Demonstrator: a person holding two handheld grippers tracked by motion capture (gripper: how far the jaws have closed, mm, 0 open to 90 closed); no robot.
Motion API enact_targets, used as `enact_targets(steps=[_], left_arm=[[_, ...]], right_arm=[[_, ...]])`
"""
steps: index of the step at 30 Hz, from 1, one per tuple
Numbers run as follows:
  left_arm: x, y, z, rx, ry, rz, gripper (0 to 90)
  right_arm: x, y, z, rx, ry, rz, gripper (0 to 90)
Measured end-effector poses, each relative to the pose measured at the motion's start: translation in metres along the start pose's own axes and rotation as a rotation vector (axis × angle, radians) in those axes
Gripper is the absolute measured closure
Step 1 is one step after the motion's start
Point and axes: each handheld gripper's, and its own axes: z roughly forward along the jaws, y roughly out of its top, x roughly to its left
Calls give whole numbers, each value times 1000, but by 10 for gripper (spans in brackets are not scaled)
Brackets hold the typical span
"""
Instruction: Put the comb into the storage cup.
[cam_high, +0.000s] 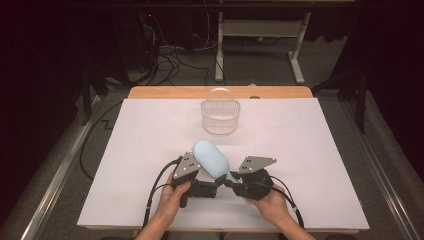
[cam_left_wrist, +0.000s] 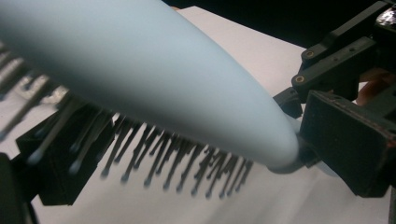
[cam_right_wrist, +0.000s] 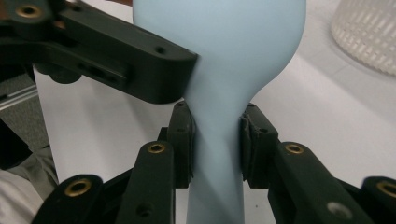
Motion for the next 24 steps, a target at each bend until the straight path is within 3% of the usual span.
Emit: enact_targets(steps=[4,8,18,24], left_arm=[[0,0,0,6,2,-5,37],[1,1,-1,29,7,-65,56],[2,3,-5,10,10,-98,152],[2,4,-6,8,9,-105,158]], right_arm=[[8,3,1,-3,-12,-32,705],[8,3,2,-2,-9,-28,706],[9,4,4,-1,-13,-28,706],[10,4,4,-6,-15,-29,705]])
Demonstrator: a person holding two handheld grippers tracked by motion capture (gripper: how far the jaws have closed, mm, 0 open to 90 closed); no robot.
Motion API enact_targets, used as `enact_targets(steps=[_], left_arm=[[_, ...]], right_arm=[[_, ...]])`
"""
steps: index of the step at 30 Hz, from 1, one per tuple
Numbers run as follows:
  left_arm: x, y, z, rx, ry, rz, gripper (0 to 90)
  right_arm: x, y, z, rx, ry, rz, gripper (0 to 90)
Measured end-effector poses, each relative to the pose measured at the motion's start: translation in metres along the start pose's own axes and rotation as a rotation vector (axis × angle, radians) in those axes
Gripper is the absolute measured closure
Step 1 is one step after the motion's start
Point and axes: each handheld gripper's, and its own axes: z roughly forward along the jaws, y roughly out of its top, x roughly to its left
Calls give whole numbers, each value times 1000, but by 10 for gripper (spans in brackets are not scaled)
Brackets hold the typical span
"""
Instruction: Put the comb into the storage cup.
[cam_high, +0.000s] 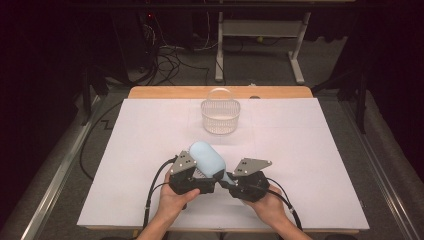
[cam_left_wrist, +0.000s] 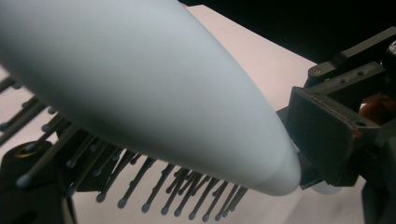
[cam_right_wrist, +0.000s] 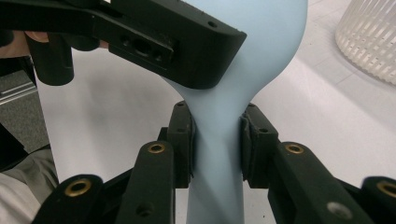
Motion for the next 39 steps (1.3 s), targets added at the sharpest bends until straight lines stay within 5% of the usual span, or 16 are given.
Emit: enact_targets(steps=[10,39], left_arm=[[-1,1,-4,-41,-26,3,277],[2,15,-21,1,-118,-63,476]], right_arm=[[1,2,1,-2,-7,0,705],[3,12,1,-9,-5,-28,701]])
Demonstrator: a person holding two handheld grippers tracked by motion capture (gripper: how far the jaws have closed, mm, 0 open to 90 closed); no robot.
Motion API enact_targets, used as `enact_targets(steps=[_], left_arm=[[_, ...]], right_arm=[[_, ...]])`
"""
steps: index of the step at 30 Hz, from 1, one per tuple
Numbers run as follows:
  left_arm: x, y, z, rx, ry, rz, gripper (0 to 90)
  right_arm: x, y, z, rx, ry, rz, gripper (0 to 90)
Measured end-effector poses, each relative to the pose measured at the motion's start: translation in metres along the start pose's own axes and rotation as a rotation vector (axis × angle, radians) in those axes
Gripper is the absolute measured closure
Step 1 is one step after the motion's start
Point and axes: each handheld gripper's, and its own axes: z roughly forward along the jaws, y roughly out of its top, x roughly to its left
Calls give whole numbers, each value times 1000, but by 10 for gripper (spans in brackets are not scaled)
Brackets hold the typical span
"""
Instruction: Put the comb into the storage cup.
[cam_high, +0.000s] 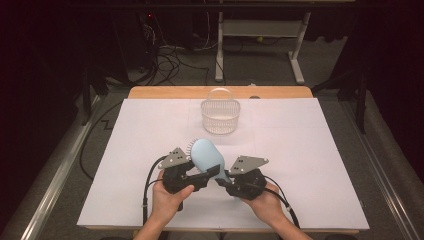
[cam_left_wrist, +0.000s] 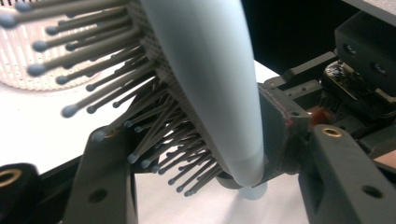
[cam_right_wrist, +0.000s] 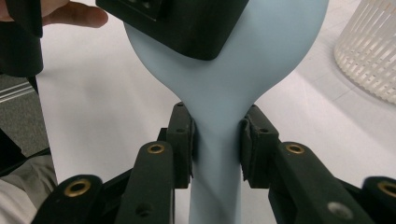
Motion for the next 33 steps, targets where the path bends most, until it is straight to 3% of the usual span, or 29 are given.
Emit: enact_targets(steps=[17,33], left_arm=[[1,7,-7,26,-49,-12,523],[3,9,-13,5,-45,-15,528]], right_arm=[[0,0,2,-11,53,30,690],[-1,-1,1,-30,79,48,645]])
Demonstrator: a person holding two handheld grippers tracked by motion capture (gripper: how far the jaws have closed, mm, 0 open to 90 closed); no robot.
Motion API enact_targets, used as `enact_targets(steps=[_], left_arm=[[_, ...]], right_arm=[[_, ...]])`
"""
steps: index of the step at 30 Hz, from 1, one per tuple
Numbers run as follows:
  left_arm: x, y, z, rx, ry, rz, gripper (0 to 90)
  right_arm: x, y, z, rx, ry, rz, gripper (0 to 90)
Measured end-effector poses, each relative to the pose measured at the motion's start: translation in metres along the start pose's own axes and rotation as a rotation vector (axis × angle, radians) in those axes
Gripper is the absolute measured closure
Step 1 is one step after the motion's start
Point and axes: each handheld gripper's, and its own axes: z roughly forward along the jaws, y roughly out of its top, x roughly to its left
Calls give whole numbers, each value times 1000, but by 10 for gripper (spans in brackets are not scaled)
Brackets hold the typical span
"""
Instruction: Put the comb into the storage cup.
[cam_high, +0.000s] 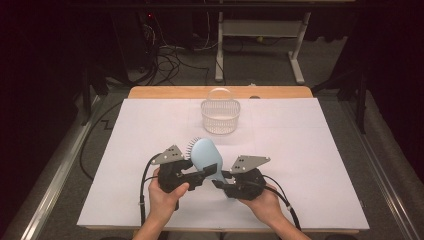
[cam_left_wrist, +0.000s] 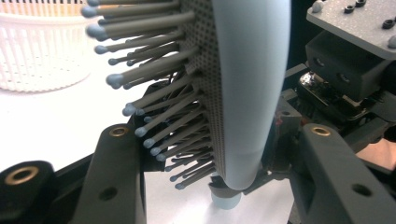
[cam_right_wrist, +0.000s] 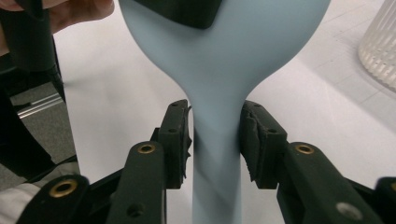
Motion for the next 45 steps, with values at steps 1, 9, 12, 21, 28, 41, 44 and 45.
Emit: enact_targets(steps=[1,9,12,21,28,41,44,45], left_arm=[[0,0,-1,-2,1,-1,528],[3,1,-6,-21,10,-8,527],[5,2,-7,-29,19,-9,527],[7,2,-11,-36,33,-11,527],[8,2,-12,-38,44,-12,527],[10,3,-17,-54,54,-17,527],[10,3,-18,-58,58,-19,526],[10,3,-18,-58,58,-19,527]], right_arm=[[0,0,0,-1,6,3,637],[-1,-1,0,-10,27,13,585],[0,-1,-1,-13,29,10,560],[-3,-2,-5,-31,32,15,487],[-6,-5,-10,-51,15,24,462],[-18,-14,-22,-89,-14,53,423],[-21,-17,-27,-103,-26,57,418],[-21,-17,-27,-103,-26,57,418]])
